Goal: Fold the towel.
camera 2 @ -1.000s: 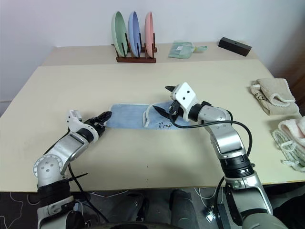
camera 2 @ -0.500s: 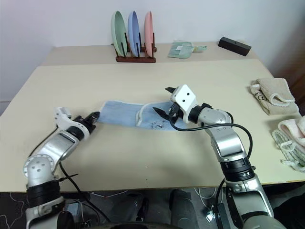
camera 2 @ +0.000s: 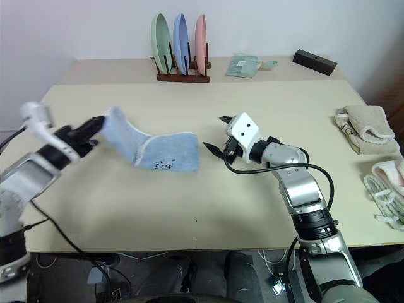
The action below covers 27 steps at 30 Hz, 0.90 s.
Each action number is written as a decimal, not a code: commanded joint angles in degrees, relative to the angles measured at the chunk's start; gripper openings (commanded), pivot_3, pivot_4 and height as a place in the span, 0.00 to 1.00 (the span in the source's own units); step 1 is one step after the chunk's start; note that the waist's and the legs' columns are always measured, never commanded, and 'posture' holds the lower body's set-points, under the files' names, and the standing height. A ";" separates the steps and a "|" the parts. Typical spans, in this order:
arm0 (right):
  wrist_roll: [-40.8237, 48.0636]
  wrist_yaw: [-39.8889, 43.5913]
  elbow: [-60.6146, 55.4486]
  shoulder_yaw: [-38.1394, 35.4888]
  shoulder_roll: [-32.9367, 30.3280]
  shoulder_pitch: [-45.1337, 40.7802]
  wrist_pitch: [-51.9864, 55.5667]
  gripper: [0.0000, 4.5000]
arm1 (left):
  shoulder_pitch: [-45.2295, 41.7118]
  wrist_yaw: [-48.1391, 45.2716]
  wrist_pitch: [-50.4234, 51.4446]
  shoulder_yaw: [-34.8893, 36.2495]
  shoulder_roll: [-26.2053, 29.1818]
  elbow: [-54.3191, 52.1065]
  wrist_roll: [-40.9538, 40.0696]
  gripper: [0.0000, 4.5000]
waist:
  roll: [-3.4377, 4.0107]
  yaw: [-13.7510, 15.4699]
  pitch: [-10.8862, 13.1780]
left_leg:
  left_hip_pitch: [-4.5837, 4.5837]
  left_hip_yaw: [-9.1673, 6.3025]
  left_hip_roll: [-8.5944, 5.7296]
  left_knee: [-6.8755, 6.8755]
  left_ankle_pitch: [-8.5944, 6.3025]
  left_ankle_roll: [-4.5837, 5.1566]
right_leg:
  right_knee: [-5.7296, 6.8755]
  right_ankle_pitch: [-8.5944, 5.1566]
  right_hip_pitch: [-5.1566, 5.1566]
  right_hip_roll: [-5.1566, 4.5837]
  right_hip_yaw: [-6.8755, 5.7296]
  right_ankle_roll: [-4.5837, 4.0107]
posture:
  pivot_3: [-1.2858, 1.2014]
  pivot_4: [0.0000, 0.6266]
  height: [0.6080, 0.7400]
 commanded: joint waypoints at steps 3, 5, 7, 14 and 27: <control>-0.44 -0.32 -0.63 -0.29 -0.16 -0.79 -1.07 0.97 | -7.60 -8.88 2.17 -19.40 1.11 -1.61 14.27 0.00 | 0.03 -0.82 0.02 | 0.02 0.03 0.01 -0.17 -0.01 0.01 | -0.05 0.00 -0.07 0.00 0.02 0.00 | 0.52 0.24 1.00; -0.56 -0.55 -0.85 -0.51 -0.35 -0.53 -1.01 0.97 | -9.76 -9.69 3.20 -23.89 -0.77 1.25 17.85 0.00 | 0.03 -1.40 0.02 | 0.01 0.02 0.05 -0.28 0.01 -0.02 | -0.05 0.00 -0.13 0.02 0.02 0.00 | 0.52 0.24 1.00; -0.65 -0.77 -1.35 -0.78 -0.57 -0.14 -0.79 0.97 | -10.86 -10.51 3.58 -26.99 -2.25 4.00 21.53 0.00 | 0.04 -1.73 0.03 | 0.01 0.01 0.07 -0.33 0.02 -0.04 | -0.06 0.00 -0.15 0.04 0.02 0.00 | 0.52 0.24 1.00; -0.45 -1.40 -3.18 -1.41 -1.51 1.35 0.06 0.97 | -11.53 -13.01 3.64 -26.96 -6.37 10.83 28.10 0.00 | 0.02 -1.46 0.04 | -0.04 0.01 0.08 -0.41 0.04 -0.06 | -0.09 0.00 -0.23 0.05 0.03 0.00 | 0.52 0.24 1.00; -0.31 -1.02 -2.60 -1.19 -1.89 -0.60 0.46 0.97 | -5.50 -19.55 4.33 -14.99 -6.11 2.09 23.46 0.99 | 0.02 -1.66 0.05 | -0.05 0.01 0.09 -0.42 0.04 -0.05 | -0.12 0.00 -0.26 0.04 0.03 0.00 | 0.52 0.24 1.00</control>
